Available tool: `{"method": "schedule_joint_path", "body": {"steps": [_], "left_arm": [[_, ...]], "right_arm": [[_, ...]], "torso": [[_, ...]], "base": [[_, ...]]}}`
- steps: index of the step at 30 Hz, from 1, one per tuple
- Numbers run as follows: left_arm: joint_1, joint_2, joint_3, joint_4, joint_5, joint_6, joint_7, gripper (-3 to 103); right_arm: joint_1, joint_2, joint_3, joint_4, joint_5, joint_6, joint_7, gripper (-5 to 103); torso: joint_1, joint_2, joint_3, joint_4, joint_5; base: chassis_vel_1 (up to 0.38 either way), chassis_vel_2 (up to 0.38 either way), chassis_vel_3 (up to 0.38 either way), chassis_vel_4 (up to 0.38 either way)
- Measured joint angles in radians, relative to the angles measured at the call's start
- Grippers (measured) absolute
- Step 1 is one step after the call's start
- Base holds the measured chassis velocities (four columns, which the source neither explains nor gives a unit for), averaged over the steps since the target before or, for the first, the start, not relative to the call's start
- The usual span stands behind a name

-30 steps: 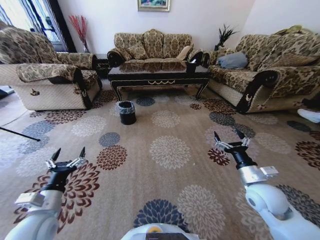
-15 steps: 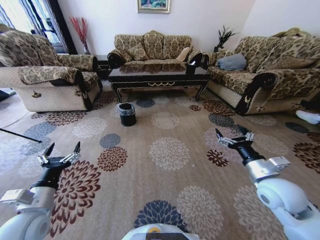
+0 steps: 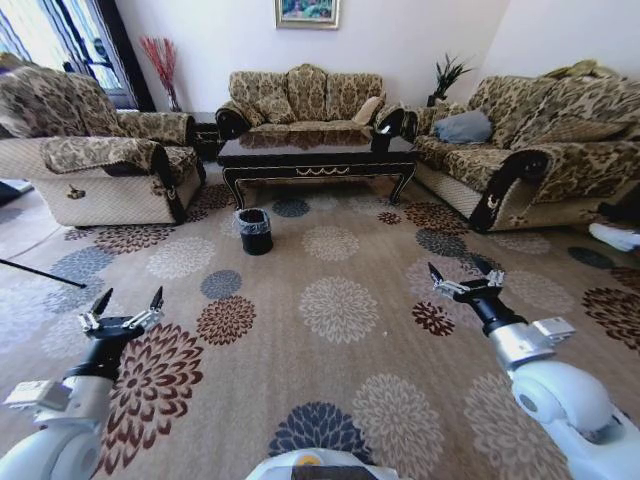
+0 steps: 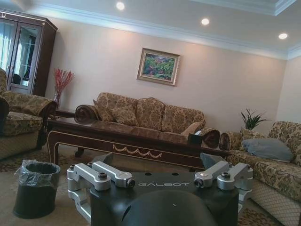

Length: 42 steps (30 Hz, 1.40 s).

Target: Move to the front of the table and pick up the trash from the floor, then place it into the trash bin.

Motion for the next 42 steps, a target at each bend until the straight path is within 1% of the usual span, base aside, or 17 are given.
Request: {"method": "schedule_joint_path", "body": {"steps": [3,4,11,14,17,21,23,25,31,38,42], "left_arm": [[0.0,-0.001,0.005,-0.001,0.0,0.0,-0.001,100],[0.001,-0.002,0.007,-0.001,-0.001,0.001,-0.003,100],[0.007,-0.001,0.007,-0.001,-0.001,0.001,-0.003,100],[0.008,0.0,0.007,0.0,0.001,0.001,-0.003,100],[0.008,0.0,0.008,0.0,0.003,0.001,-0.003,100],[0.004,-0.002,0.012,0.001,0.006,0.003,-0.004,100],[0.004,-0.003,0.01,-0.007,0.005,0.007,-0.004,100],[0.005,-0.003,0.009,-0.009,0.005,0.007,-0.004,100],[0.013,-0.008,-0.008,-0.019,-0.003,0.01,-0.005,100],[0.011,-0.017,-0.003,-0.019,-0.002,0.01,-0.004,100],[0.003,-0.017,0.004,-0.018,-0.001,0.009,-0.004,100]], "right_arm": [[0.002,-0.005,0.0,-0.001,0.005,0.0,0.007,100],[0.003,-0.008,0.0,-0.004,0.007,0.001,0.011,100],[0.009,-0.012,-0.01,-0.012,0.008,0.002,0.013,100],[0.01,-0.012,-0.016,-0.018,0.008,0.002,0.013,100],[0.011,-0.011,-0.017,-0.021,0.008,0.003,0.014,100],[0.015,-0.011,-0.018,-0.028,0.008,0.007,0.015,100],[0.013,-0.007,-0.016,-0.026,0.012,0.008,0.017,100],[0.013,-0.006,-0.016,-0.025,0.013,0.008,0.018,100],[0.009,0.005,-0.016,-0.017,0.017,0.008,0.023,100],[0.008,0.011,-0.019,-0.015,0.014,0.004,0.023,100],[0.006,0.018,-0.019,-0.016,0.012,0.004,0.023,100]], "torso": [[0.004,0.01,0.006,0.0,0.0],[0.007,0.02,0.013,0.0,-0.0001],[0.015,0.042,0.027,-0.0001,0.0],[0.019,0.059,0.041,-0.0001,0.0],[0.021,0.066,0.045,-0.0001,0.0],[0.026,0.085,0.059,0.0,0.0],[0.03,0.095,0.065,0.0,-0.0001],[0.03,0.096,0.066,-0.0001,-0.0001],[0.04,0.125,0.085,0.0,0.0],[0.05,0.148,0.099,0.0,0.0],[0.058,0.168,0.112,-0.0001,0.0]], "base": [[0.0,0.0,0.0,0.0],[0.0,0.0,0.0,0.0],[0.0,0.0,0.0,0.0],[0.0,0.0,0.0,0.0],[0.0,0.0,0.0,0.0],[0.0,0.0,0.0,0.0],[0.0,0.0,0.0,0.0],[0.0,0.0,0.0,0.0],[0.0,0.0,0.0,0.0],[0.0,0.0,0.0,0.0],[0.0,0.0,0.0,0.0]]}}
